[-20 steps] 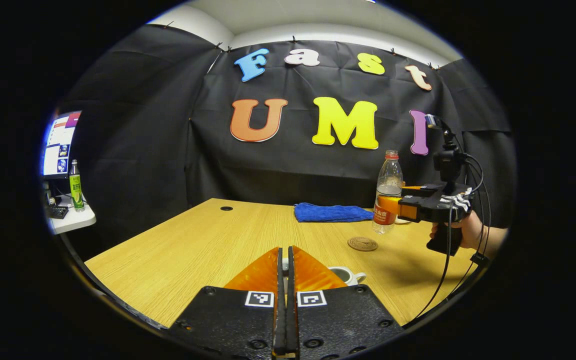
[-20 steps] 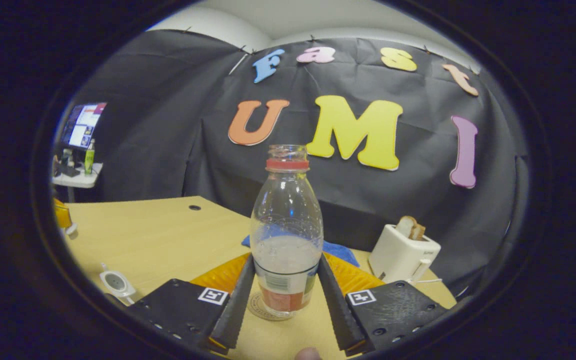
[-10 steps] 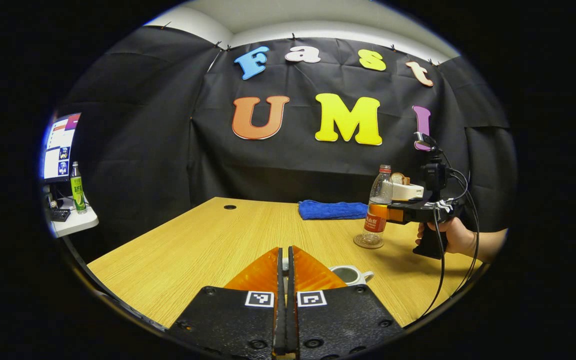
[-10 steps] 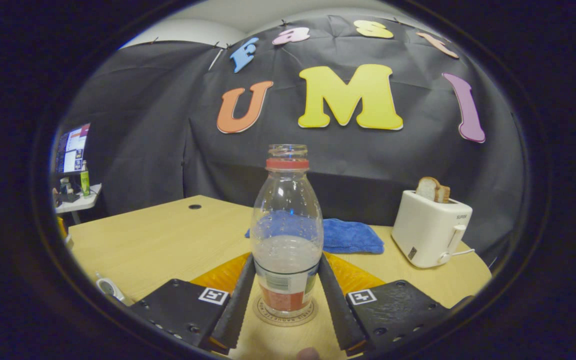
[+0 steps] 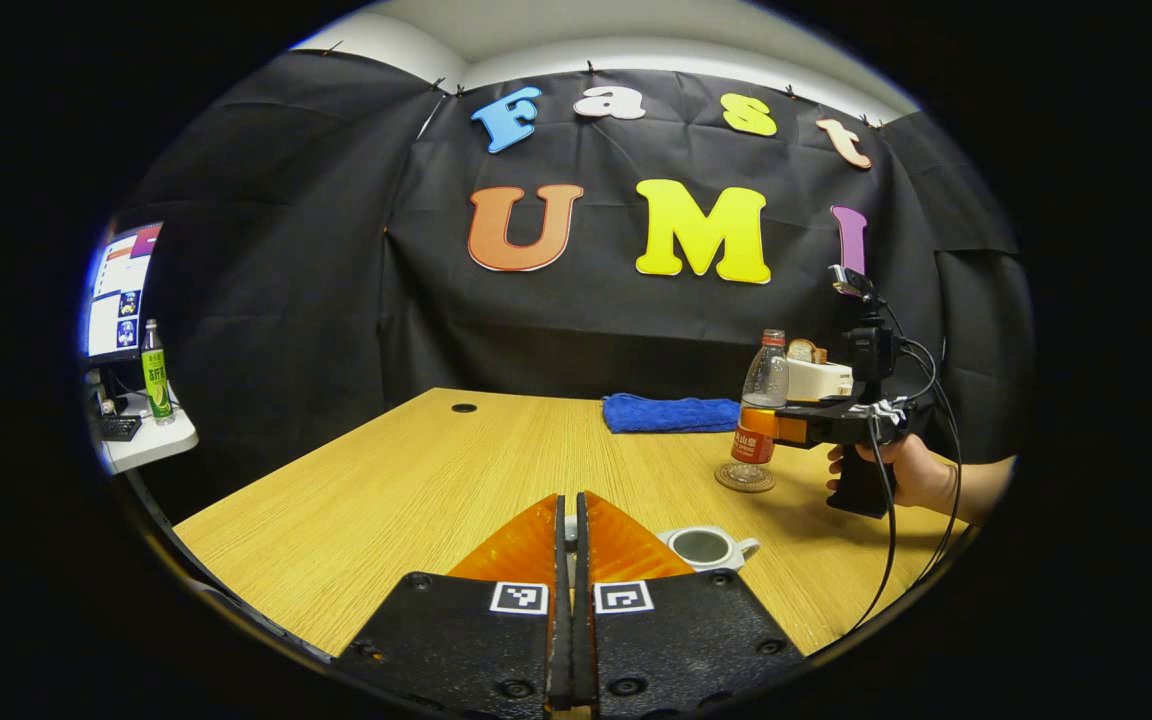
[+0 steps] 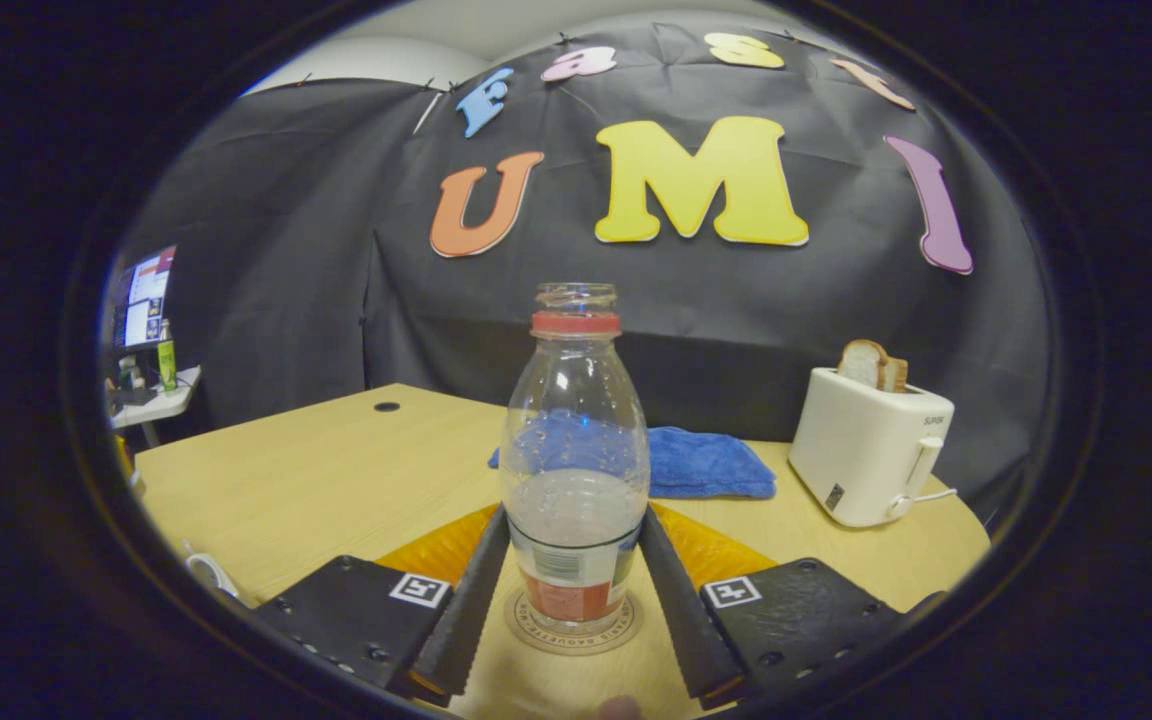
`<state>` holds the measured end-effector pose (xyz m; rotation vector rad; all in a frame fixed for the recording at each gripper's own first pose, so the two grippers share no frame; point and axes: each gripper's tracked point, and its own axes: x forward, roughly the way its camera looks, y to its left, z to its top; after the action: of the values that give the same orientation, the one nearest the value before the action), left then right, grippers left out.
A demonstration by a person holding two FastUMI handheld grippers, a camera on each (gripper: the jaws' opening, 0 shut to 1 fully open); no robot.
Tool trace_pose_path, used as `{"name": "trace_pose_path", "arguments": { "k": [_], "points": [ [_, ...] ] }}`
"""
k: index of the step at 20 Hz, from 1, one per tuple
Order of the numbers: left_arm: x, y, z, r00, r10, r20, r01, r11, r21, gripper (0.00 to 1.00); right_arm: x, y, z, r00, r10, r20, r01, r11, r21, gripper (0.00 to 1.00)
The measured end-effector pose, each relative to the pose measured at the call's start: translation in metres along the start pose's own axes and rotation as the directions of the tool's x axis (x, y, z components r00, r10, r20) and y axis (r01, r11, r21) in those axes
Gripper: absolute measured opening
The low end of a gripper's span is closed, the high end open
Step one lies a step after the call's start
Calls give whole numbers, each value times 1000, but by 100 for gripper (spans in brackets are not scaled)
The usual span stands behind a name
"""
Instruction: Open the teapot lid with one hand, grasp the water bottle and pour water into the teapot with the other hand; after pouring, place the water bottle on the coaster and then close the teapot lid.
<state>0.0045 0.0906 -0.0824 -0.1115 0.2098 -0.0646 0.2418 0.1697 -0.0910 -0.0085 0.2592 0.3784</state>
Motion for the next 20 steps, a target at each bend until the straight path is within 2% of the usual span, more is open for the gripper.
{"name": "trace_pose_path", "arguments": {
  "k": [1,2,3,10,15,20],
  "points": [
    [0,-1,0,1000,-2,1,2,1000,3,3,0,0,-2,1000,0,-5,0,1000,3,82],
    [0,-2,1,1000,-3,3,3,1000,5,3,0,-1,-2,1000,-1,-9,1,1000,5,92],
    [-1,-3,2,1000,-4,3,4,1000,8,3,-1,-2,-3,1000,-5,-13,5,1000,8,94],
    [-6,-14,21,999,4,49,-5,1000,14,3,-34,-11,-2,999,-27,-31,29,997,65,94],
    [-1,-47,36,995,-46,83,44,999,30,3,-97,-29,2,998,-62,25,59,993,98,94],
    [21,-80,18,992,-112,50,112,994,9,3,-157,-49,6,986,-137,98,134,990,41,94]
  ]
}}
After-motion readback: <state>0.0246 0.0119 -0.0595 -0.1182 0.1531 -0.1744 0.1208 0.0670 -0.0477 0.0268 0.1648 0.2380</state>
